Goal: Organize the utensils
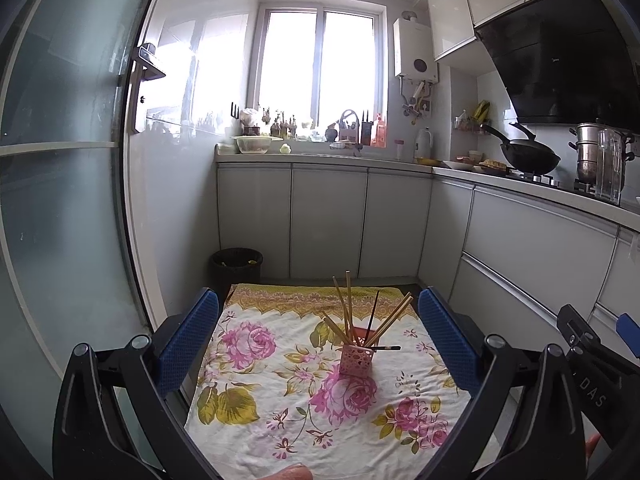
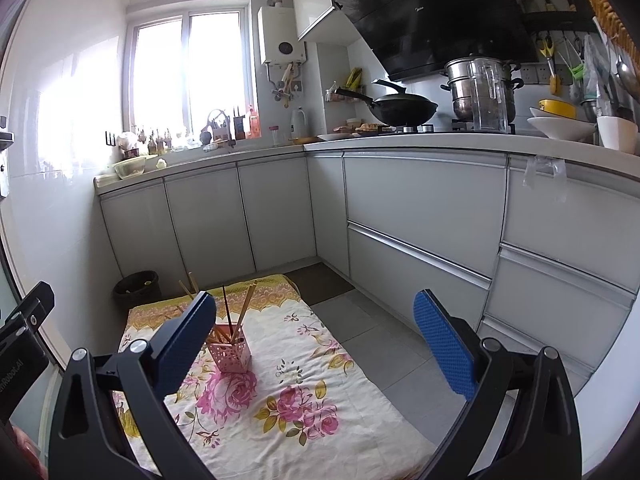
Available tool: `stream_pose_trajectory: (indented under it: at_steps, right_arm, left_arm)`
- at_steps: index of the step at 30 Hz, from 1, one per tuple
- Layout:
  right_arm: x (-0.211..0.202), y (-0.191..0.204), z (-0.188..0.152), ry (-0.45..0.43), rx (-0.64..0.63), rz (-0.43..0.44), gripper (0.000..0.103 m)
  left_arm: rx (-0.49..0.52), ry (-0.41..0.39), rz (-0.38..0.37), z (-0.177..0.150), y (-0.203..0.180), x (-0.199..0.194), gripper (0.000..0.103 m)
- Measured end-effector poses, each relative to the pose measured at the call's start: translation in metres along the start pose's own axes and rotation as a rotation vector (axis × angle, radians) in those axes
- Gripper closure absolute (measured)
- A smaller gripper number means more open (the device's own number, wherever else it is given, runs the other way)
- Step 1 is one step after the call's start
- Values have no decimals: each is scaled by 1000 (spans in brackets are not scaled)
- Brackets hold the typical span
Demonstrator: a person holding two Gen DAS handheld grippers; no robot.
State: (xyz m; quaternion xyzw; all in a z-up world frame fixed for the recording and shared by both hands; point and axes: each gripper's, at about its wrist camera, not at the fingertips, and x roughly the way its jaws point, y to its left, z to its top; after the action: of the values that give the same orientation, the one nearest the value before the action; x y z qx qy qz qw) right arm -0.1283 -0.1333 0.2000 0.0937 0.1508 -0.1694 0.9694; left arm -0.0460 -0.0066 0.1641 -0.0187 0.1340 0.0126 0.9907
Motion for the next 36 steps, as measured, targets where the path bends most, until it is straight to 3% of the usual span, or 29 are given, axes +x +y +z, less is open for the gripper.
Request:
stream_pose_trajectory:
  at_steps: [36]
  right_arm:
    - [-2, 0, -1, 9, 12, 37, 7]
  left_arm:
    - [14, 22, -55, 1, -3, 6, 7]
